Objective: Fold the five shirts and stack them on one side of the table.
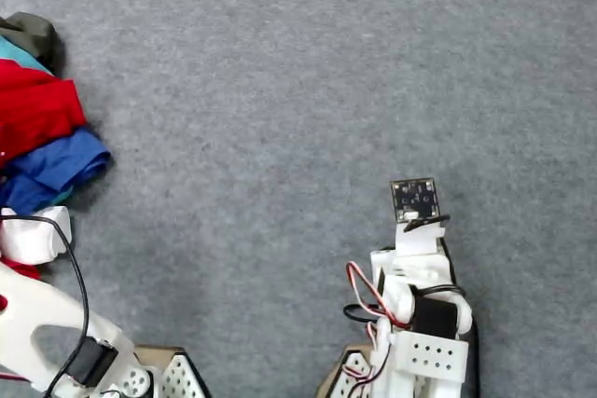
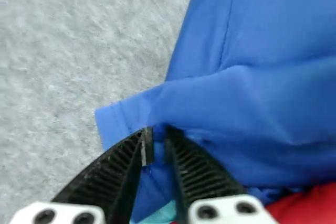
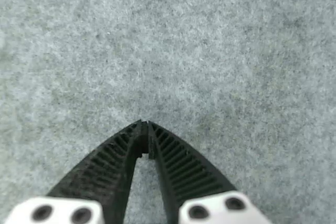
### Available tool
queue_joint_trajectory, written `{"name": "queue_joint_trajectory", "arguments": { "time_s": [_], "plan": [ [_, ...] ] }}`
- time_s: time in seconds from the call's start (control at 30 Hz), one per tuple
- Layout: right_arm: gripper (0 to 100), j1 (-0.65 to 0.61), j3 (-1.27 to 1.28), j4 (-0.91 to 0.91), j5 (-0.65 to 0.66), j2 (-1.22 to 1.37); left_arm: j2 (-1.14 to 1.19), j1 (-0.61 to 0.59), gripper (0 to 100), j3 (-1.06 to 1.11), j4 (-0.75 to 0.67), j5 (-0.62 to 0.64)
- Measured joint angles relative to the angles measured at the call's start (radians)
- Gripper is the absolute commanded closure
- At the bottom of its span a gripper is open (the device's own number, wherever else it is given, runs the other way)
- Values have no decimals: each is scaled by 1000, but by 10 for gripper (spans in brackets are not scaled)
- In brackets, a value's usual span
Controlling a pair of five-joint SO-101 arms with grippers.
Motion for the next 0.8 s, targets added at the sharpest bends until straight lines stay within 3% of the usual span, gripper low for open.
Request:
{"name": "queue_joint_trajectory", "arguments": {
  "time_s": [0.2, 0.4, 0.53, 0.7, 0.8],
  "plan": [
    [992, 0, 0, 0, 0, 0, -3, 20, 981, -18, 43, -2],
    [992, 0, 0, 0, 0, 0, -135, 44, 981, -233, 230, 144],
    [992, 0, 0, 0, 0, 0, -224, 112, 981, -382, 381, 175],
    [992, 0, 0, 0, 0, 0, -362, 153, 981, -410, 410, 245],
    [992, 0, 0, 0, 0, 0, -514, 250, 981, -376, 410, 256]
  ]
}}
